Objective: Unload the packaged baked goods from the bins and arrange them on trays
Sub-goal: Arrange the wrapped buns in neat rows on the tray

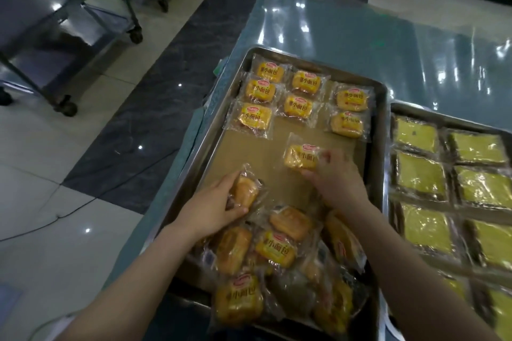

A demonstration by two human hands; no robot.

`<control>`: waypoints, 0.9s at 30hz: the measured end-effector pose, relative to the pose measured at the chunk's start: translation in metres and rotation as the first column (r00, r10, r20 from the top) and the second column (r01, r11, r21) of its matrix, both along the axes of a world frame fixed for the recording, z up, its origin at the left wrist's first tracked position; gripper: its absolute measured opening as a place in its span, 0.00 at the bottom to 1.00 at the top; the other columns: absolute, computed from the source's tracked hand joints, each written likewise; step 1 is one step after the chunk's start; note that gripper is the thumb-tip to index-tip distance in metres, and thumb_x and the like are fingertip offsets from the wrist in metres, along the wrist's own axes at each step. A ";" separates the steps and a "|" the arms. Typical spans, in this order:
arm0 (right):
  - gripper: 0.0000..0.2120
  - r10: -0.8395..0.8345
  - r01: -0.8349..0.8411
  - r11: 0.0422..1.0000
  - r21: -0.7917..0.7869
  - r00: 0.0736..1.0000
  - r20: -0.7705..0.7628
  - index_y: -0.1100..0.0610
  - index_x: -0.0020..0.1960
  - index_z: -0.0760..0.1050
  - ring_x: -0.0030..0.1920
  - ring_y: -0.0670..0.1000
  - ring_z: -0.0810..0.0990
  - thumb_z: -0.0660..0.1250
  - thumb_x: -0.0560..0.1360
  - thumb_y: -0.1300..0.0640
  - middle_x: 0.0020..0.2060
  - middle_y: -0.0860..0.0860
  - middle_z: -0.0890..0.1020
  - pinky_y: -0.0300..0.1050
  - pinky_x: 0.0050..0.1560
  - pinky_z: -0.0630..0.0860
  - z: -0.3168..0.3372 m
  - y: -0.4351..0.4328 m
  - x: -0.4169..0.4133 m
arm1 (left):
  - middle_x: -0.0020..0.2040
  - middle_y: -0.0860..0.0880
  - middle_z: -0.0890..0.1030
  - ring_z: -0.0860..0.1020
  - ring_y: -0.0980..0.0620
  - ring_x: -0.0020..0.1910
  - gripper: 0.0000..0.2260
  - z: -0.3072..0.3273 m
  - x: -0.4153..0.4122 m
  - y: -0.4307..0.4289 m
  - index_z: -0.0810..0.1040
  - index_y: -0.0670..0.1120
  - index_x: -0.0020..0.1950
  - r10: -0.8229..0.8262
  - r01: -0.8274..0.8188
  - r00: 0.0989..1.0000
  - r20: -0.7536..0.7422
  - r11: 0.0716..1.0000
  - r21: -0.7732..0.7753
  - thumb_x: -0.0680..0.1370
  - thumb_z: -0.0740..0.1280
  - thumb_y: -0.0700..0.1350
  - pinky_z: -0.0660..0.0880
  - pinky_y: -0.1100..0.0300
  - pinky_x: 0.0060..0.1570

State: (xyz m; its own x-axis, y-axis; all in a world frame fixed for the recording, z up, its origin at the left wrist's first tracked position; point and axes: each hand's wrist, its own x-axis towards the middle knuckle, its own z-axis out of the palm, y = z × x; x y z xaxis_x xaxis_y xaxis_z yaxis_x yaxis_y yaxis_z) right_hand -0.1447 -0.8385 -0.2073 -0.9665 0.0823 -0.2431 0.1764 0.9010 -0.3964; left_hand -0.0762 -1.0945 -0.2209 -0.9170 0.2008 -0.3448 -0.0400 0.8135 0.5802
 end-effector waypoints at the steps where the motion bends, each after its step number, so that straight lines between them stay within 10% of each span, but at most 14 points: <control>1: 0.34 0.078 -0.070 0.988 0.138 0.996 -0.051 0.50 0.69 0.60 0.66 0.59 0.68 0.70 0.70 0.41 0.67 0.54 0.68 0.57 0.62 0.70 -0.005 -0.001 0.001 | 0.64 0.55 0.72 0.74 0.58 0.52 0.39 -0.003 0.003 0.001 0.45 0.63 0.75 -0.006 0.006 1.000 -0.008 1.000 -0.022 0.73 0.68 0.57 0.72 0.59 0.51; 8: 0.37 0.384 -0.357 0.911 0.206 0.917 -0.111 0.54 0.78 0.39 0.76 0.58 0.37 0.58 0.79 0.44 0.77 0.54 0.41 0.55 0.75 0.42 -0.027 -0.026 -0.015 | 0.74 0.54 0.60 0.71 0.51 0.62 0.38 -0.017 0.010 0.005 0.40 0.64 0.74 0.002 -0.007 0.999 -0.051 0.996 -0.091 0.76 0.65 0.57 0.69 0.51 0.63; 20: 0.38 0.559 -0.563 0.812 0.151 0.826 0.075 0.43 0.77 0.38 0.76 0.59 0.39 0.61 0.78 0.43 0.76 0.42 0.39 0.65 0.71 0.57 -0.042 -0.030 -0.023 | 0.76 0.55 0.57 0.62 0.51 0.71 0.38 -0.028 0.010 0.002 0.39 0.63 0.75 -0.008 -0.006 0.993 -0.117 0.993 -0.117 0.75 0.64 0.59 0.58 0.50 0.70; 27: 0.40 0.494 -0.492 0.799 0.346 0.865 0.088 0.45 0.76 0.33 0.73 0.66 0.32 0.56 0.76 0.35 0.75 0.55 0.32 0.70 0.67 0.35 -0.038 -0.032 -0.018 | 0.76 0.54 0.57 0.62 0.50 0.71 0.37 -0.025 0.011 0.003 0.41 0.59 0.76 -0.029 0.012 0.992 -0.124 0.991 -0.133 0.76 0.62 0.59 0.58 0.53 0.68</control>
State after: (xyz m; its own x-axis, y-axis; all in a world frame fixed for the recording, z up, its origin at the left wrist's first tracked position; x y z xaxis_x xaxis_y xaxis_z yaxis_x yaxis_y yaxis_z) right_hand -0.1632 -0.8709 -0.2456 -0.9009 -0.3282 -0.2840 -0.3300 0.9430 -0.0428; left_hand -0.0651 -1.0919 -0.2459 -0.9507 0.1803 -0.2523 0.0434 0.8830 0.4674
